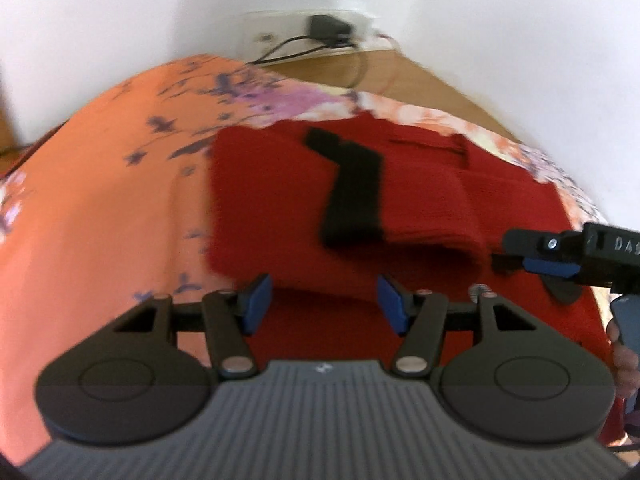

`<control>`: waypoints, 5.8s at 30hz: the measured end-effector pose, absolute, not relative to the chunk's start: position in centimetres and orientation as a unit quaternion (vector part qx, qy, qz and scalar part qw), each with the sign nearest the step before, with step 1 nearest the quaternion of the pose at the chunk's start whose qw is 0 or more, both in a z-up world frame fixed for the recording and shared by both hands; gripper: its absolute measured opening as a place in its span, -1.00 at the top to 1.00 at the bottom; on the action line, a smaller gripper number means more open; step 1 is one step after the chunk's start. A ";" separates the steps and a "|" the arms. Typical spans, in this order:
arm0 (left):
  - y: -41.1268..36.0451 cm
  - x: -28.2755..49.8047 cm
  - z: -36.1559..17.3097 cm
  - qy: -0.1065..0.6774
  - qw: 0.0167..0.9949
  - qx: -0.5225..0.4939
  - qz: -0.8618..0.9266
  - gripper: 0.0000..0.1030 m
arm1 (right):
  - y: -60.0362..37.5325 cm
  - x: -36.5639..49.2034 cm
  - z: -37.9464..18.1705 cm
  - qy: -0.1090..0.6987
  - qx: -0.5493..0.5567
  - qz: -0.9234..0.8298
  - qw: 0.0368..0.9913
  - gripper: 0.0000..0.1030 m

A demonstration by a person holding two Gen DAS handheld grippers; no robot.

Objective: Fold small clothes

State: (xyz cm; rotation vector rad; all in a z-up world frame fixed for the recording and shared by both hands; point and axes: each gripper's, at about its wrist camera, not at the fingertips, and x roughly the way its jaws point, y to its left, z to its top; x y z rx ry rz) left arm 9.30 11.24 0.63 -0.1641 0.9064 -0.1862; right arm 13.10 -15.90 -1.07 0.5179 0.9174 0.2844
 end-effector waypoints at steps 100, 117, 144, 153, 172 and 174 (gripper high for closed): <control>8.9 15.6 0.0 0.405 0.908 -0.042 -0.094 -0.16 | -14.1 16.3 5.5 0.316 0.051 0.084 0.944 0.70; 5.7 16.4 -2.4 0.417 0.907 0.003 -0.055 -0.19 | -26.1 13.5 -1.4 0.360 0.165 0.011 0.918 0.71; 8.0 7.4 -0.4 0.426 0.904 -0.038 -0.005 -0.21 | -30.1 4.0 -1.4 0.343 0.182 0.064 0.919 -0.34; 11.9 2.1 -1.0 0.452 0.891 -0.036 0.005 -0.21 | -29.1 -3.3 -2.3 0.355 0.175 0.027 0.918 -0.51; 14.0 -4.3 -2.7 0.468 0.881 -0.043 -0.058 -0.21 | -27.5 -11.3 -4.1 0.378 0.180 -0.022 0.908 -0.52; 13.9 -4.5 -2.8 0.467 0.881 -0.042 -0.064 -0.21 | -27.3 -11.6 -4.2 0.379 0.182 -0.024 0.907 -0.52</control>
